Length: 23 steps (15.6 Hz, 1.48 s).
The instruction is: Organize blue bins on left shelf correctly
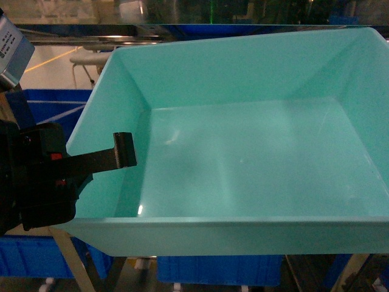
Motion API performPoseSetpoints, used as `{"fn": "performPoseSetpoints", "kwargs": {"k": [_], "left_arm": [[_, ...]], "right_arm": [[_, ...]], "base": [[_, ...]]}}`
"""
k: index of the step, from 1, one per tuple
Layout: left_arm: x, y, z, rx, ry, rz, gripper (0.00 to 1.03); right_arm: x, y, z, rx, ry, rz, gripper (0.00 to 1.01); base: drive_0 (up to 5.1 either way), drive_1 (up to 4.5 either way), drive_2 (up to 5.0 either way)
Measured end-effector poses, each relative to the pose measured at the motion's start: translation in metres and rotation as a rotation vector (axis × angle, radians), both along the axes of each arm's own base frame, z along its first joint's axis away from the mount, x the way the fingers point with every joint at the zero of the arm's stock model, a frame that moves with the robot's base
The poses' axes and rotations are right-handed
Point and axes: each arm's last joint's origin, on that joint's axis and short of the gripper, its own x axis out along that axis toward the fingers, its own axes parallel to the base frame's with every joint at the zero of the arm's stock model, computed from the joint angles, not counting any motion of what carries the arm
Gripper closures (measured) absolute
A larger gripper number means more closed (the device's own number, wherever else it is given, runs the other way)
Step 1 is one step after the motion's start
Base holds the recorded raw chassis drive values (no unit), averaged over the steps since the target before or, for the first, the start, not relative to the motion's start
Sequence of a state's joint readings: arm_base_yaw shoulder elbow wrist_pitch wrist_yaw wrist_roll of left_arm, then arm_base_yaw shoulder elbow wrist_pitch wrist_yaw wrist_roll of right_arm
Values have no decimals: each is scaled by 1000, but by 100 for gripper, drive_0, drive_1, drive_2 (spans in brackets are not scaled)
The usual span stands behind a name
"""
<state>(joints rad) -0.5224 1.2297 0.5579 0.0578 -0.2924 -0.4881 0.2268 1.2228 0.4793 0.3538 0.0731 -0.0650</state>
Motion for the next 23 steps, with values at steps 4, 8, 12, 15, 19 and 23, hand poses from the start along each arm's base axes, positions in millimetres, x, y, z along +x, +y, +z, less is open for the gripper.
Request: {"fn": "performPoseSetpoints", "kwargs": {"k": [4,8,12,15,19,23], "left_arm": [[0,0,-2,5,8,-11,101],[10,2,-29,21,108,-26,101],[23,-3,-50,43,155,-33,101],[24,-4,-51,45,159,-38,101],[23,-4,-51,47,162,-38,101],[24,-4,-50,45,159,-38,101]], "right_arm": [[3,0,-8,0,67,-31,99],[11,2,-40,31,256,-80,99],[25,2,-58,39,322,-96,99],[25,0,-61,37,339,-100,99],[25,0,-61,36,342,-101,99],[25,0,-61,36,344,-101,99]], "base": [[-501,244,244],[-376,183,183],[0,0,0],[0,0,0],[-2,175,-180],[3,399,-392]]}}
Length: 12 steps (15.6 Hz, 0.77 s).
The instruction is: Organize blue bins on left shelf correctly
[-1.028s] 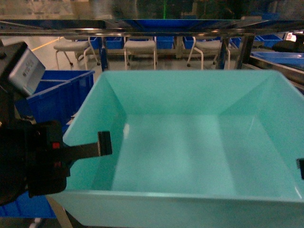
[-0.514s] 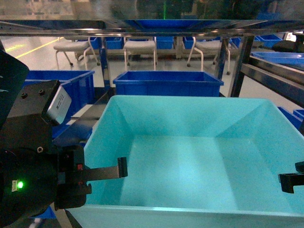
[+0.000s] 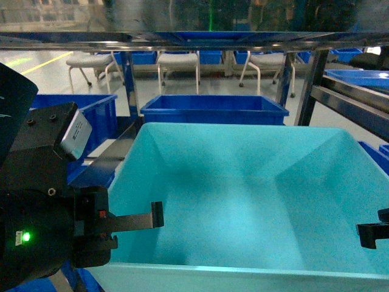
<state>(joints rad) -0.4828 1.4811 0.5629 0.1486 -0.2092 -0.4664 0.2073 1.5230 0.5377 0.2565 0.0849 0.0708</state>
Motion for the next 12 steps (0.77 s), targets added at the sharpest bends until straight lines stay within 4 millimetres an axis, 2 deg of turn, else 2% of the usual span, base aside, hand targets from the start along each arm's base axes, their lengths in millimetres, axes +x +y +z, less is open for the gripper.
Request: {"fn": "performPoseSetpoints", "kwargs": {"k": [8,12], "left_arm": [[1,0,1,-1,-2,0,101],[1,0,1,-1,-3,1,101]], "right_arm": [[1,-1,1,3,-5,-3,99],[1,-1,1,3,-6,-2,99]], "base": [[0,0,0],[4,320,-312]]}}
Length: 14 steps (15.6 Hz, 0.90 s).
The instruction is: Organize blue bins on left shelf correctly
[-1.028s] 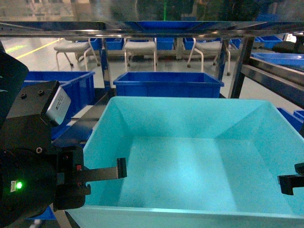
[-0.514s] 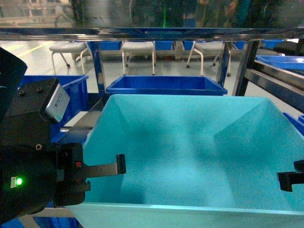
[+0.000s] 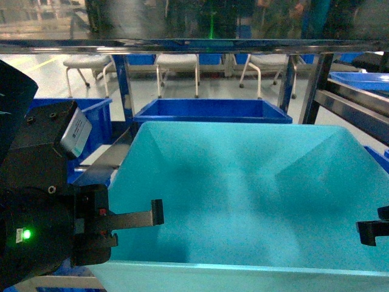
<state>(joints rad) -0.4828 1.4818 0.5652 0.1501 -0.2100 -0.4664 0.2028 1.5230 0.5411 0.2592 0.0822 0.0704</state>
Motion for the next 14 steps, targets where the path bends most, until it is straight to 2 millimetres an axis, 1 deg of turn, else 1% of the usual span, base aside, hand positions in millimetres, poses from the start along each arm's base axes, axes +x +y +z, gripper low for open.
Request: {"fn": "performPoseSetpoints", "kwargs": {"k": [5,6,7,8,9,14], "left_arm": [[0,0,0,-2,-1,-1,101],[1,-4,1,-7,-6,-14,101],[35,-32,-21,1,19,-38,101],[52,-35,-31,19,44,-28,101],[56,-34,-35,23,46,-21,101],[63,-31,-40,23,61,-9,101]], "right_arm": [[0,0,0,0,1,-1,99],[7,-23,-13,57,23,10,99],[27,-48,-38,62,73,11,99],[43,-48,-47,47,71,38,99],[47,-46,-50,46,76,44,99],[51,-41,-55,53,92,54,99]], "base": [[0,0,0],[0,0,0],[0,0,0],[0,0,0],[0,0,0],[0,0,0]]}}
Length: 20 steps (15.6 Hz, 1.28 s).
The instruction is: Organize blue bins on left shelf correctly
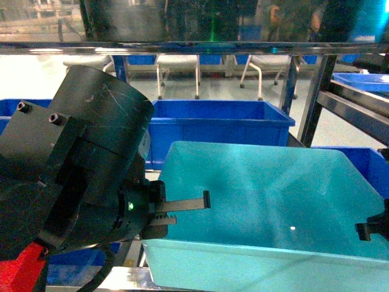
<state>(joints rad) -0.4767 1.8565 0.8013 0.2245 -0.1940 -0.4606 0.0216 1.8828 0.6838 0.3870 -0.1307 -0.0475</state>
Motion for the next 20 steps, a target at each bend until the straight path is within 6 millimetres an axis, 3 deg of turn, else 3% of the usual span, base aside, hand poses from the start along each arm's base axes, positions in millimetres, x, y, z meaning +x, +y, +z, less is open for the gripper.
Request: {"fn": "performPoseSetpoints", "kwargs": {"k": [11,14,17,20], "left_arm": [[22,22,-13,24,29,5,101],[32,46,-11,20,4,77,101],[37,64,-10,8,12,93,101],[40,64,-12,10,16,68,101]], "right_arm": [[16,24,-30,65,123,-32,99],[51,47,-7,44,-26,91,99],[58,63,-5,10,-25,115,99],[62,64,-10,12,-4,104,99]], "base": [[0,0,0],[0,0,0],[0,0,0],[0,0,0]]}}
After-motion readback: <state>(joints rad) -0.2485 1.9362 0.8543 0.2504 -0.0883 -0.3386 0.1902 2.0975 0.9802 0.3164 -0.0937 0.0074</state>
